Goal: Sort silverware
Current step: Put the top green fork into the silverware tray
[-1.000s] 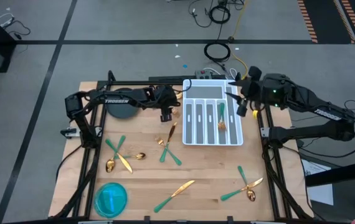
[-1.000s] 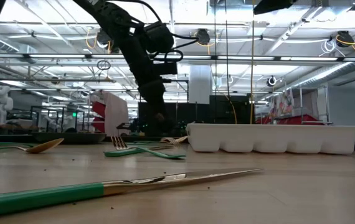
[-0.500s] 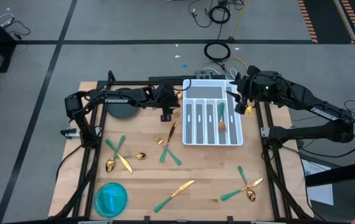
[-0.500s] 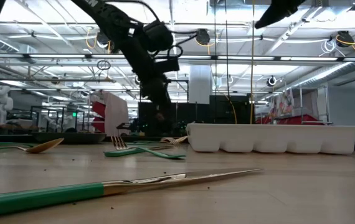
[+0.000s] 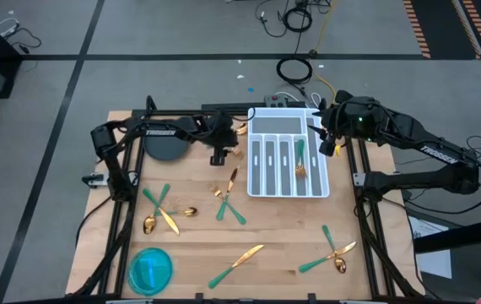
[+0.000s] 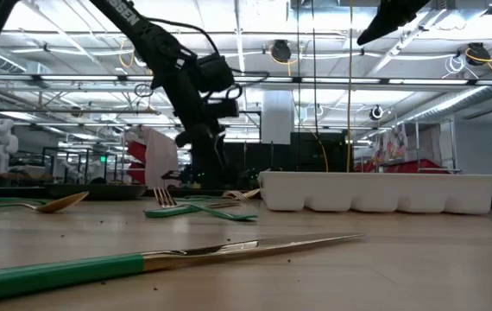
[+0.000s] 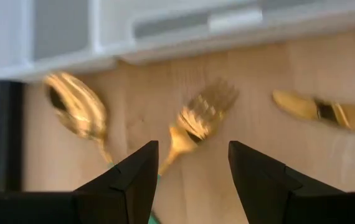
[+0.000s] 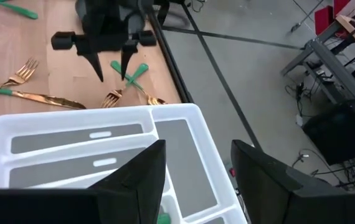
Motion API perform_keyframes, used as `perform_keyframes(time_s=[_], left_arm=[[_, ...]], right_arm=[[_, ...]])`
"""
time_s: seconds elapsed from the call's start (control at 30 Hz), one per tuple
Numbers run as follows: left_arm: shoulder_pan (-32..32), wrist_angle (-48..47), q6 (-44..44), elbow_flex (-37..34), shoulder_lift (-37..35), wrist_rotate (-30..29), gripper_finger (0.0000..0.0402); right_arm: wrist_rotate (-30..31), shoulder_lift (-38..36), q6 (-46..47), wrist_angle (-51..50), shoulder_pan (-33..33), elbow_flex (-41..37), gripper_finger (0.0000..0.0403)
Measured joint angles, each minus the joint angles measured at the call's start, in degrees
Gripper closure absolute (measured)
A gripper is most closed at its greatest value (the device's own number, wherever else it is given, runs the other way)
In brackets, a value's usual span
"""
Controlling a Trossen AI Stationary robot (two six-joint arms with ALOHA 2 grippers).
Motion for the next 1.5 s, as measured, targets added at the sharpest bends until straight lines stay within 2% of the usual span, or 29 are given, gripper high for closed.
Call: perform_keyframes(time_s=[0.13, 0.33, 0.7, 0.83, 0.9, 1.03, 1.23, 1.5], left_arm=[[0.2, -0.2, 0.6, 0.0, 2.8, 0.2, 0.0199], [0.1, 5.6, 0.6, 0.0, 5.2, -5.7, 0.0199], [0.1, 8.5, 2.0, 0.1, 8.3, -4.3, 0.0199], [-0.5, 10.8, 0.1, 0.2, 9.3, -8.9, 0.0199], [-0.4, 12.3, 0.0, 0.1, 9.4, -9.2, 0.0203], [-0.4, 13.5, -0.3, 0.1, 9.6, -9.4, 0.0248], [-0.4, 11.6, -1.1, 0.1, 9.6, -10.3, 0.0378], [-1.5, 9.7, -1.2, 0.6, 9.5, -12.5, 0.0395]], right_arm=[[0.0, 0.0, 1.0, 0.0, 0.0, 0.0, 0.0227], [0.0, 0.0, 2.6, -0.2, 0.0, 0.0, 0.0227], [0.1, 0.0, 3.6, -1.2, 0.0, 0.0, 0.0227], [0.0, 0.0, 4.9, -1.2, 0.0, 0.0, 0.0227], [0.1, 0.0, 5.7, -1.3, 0.0, 0.0, 0.0227], [0.1, 0.0, 6.6, -1.8, 0.0, 0.0, 0.0227], [0.1, 0.0, 6.6, -2.3, 0.0, 0.0, 0.0227], [0.1, 0.0, 6.9, -2.4, 0.0, 0.0, 0.0227]])
